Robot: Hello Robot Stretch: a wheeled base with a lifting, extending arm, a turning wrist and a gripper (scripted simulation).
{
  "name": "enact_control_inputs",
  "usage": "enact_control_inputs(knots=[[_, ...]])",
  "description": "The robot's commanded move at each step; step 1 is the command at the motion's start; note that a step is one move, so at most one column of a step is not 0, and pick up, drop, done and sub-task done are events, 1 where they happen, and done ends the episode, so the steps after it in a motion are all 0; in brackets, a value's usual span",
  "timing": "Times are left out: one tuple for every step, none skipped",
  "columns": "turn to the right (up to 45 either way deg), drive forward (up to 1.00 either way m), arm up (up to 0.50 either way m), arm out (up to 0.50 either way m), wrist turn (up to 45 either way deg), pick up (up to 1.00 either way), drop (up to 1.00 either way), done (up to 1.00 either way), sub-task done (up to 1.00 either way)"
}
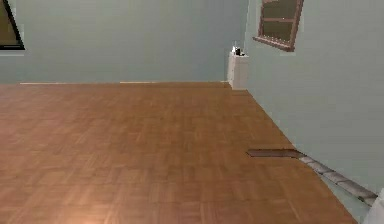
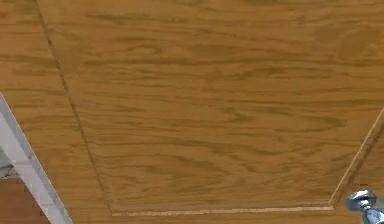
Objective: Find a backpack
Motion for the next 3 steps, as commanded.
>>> enact_control_inputs(knots=[[0.0,0.45,0.0,0.0,0.0,0.0,0.0,0.0,0.0],[-45.0,0.0,0.0,0.0,0.0,0.0,0.0,0.0,0.0],[-12.0,0.0,0.0,0.0,0.0,0.0,0.0,0.0,0.0]])
